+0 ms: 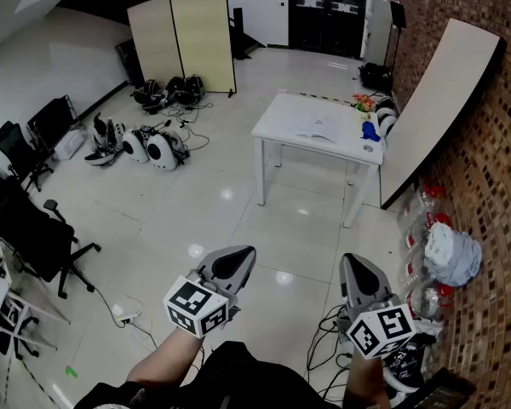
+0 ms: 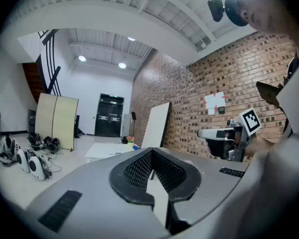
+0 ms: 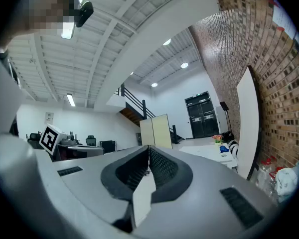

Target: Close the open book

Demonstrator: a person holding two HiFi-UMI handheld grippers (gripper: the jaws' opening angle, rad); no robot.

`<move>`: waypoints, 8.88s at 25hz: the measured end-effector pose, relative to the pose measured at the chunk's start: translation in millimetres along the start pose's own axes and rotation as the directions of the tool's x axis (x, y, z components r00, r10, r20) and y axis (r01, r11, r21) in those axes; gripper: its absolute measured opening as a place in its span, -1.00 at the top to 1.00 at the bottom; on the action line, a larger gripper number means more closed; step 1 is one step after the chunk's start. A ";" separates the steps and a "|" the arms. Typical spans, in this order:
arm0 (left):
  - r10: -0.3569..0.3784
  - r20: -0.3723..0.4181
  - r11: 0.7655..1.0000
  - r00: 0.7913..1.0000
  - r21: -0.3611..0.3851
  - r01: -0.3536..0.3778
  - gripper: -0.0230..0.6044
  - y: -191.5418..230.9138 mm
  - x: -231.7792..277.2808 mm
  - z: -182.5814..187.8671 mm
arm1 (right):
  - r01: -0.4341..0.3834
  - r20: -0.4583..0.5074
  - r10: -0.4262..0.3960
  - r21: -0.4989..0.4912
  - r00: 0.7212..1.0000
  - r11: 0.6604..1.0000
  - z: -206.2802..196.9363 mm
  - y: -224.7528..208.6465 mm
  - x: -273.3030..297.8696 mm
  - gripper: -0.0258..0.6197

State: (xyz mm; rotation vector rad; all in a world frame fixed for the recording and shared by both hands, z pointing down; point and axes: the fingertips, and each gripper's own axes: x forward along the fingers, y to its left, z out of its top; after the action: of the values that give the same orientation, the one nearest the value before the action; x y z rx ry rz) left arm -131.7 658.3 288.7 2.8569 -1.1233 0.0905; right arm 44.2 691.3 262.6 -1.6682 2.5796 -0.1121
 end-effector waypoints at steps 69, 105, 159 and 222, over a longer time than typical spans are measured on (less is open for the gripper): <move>-0.010 -0.050 0.997 0.999 -0.073 0.007 0.93 503.0 549.0 18.9 | -0.068 -0.150 0.061 -0.043 0.987 0.997 -21.0 -339.6 665.0 0.91; 0.023 -0.355 0.993 0.935 -0.098 -0.062 0.93 680.5 774.9 -100.5 | -0.246 -0.502 0.176 -0.075 0.847 0.966 -173.1 -461.8 911.3 0.84; -0.202 -0.605 0.962 0.771 -0.272 0.038 0.92 680.6 760.9 -259.5 | -0.555 -0.905 0.058 -0.208 0.422 0.805 -383.9 -412.7 922.9 0.88; -0.233 -0.501 0.964 0.834 -0.230 0.131 0.92 629.8 847.2 -173.5 | 0.554 -0.565 -0.443 0.030 0.697 0.832 -262.5 -646.6 738.0 0.90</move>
State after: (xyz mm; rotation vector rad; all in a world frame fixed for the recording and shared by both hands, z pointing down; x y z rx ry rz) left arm 53.2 -360.6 557.4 2.5113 -0.6984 0.6727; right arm 303.4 -239.9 574.4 -2.4931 2.1947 -0.9714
